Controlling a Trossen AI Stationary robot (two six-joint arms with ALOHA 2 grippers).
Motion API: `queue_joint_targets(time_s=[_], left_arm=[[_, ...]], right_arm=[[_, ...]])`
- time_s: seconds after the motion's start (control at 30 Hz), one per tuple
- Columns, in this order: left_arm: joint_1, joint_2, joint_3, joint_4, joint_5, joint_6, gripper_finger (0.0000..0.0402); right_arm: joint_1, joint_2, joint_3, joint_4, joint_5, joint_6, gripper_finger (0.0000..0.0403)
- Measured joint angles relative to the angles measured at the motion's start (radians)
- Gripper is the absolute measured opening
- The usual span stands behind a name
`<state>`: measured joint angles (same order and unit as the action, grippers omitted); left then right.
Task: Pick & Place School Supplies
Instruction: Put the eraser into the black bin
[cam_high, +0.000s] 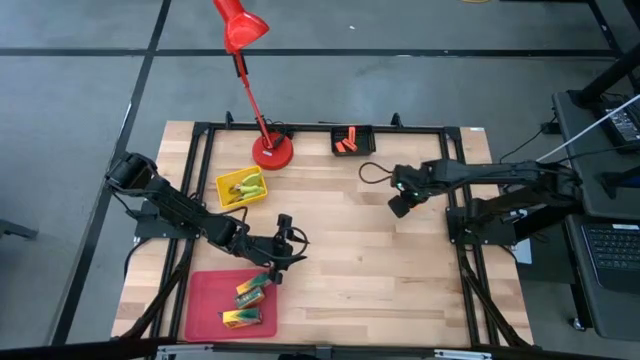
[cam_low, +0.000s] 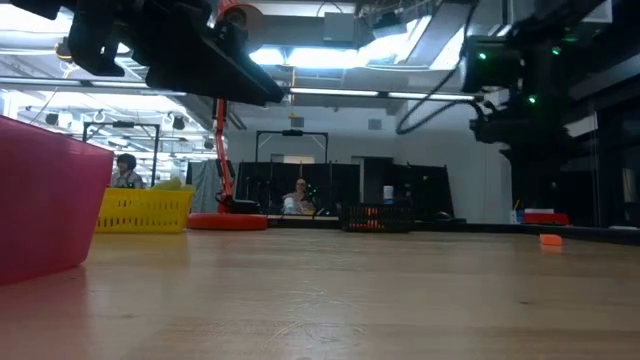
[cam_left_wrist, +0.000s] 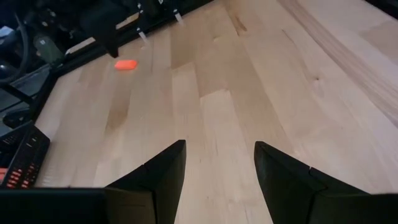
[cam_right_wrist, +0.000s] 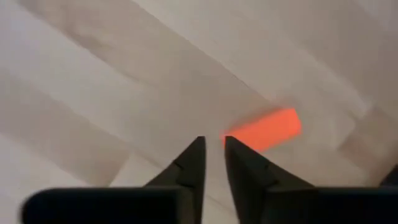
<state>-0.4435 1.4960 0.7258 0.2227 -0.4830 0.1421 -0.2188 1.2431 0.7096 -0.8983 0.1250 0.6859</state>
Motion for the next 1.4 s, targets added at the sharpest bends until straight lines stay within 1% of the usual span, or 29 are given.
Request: queue_joint_targets(time_s=[0.13,0.27,0.4,0.63,0.73,0.9,1.2,1.27,1.4], left_arm=[[0.0,0.0,0.0,0.009,0.004,0.026,0.0187],[0.0,0.0,0.0,0.011,0.004,0.048,0.0187],[0.0,0.0,0.0,0.012,0.004,0.055,0.0187],[0.0,0.0,0.0,0.022,0.006,0.054,0.0187],[0.0,0.0,0.0,0.022,0.011,0.053,0.0187],[0.0,0.0,0.0,0.022,0.011,0.053,0.0187],[0.0,0.0,0.0,0.046,0.038,0.072,0.0187],[0.0,0.0,0.0,0.046,0.038,0.073,0.0187],[0.001,0.0,0.0,0.047,0.038,0.089,0.0187]], right_arm=[[0.0,-0.022,-0.07,0.001,0.022,0.101,0.0102],[-0.001,-0.022,-0.112,0.006,0.048,0.153,0.0123],[-0.006,-0.022,-0.137,0.009,0.103,0.17,0.012],[-0.045,-0.022,-0.176,0.052,0.169,0.165,0.0097],[-0.059,-0.022,-0.191,0.061,0.166,0.146,0.0092],[-0.087,-0.025,-0.228,0.153,0.14,0.115,0.0096],[-0.114,-0.012,-0.218,0.199,0.145,0.077,0.0105],[-0.116,-0.008,-0.207,0.276,0.151,0.069,0.0105],[-0.115,0.008,-0.205,0.333,0.112,0.046,0.0105]])
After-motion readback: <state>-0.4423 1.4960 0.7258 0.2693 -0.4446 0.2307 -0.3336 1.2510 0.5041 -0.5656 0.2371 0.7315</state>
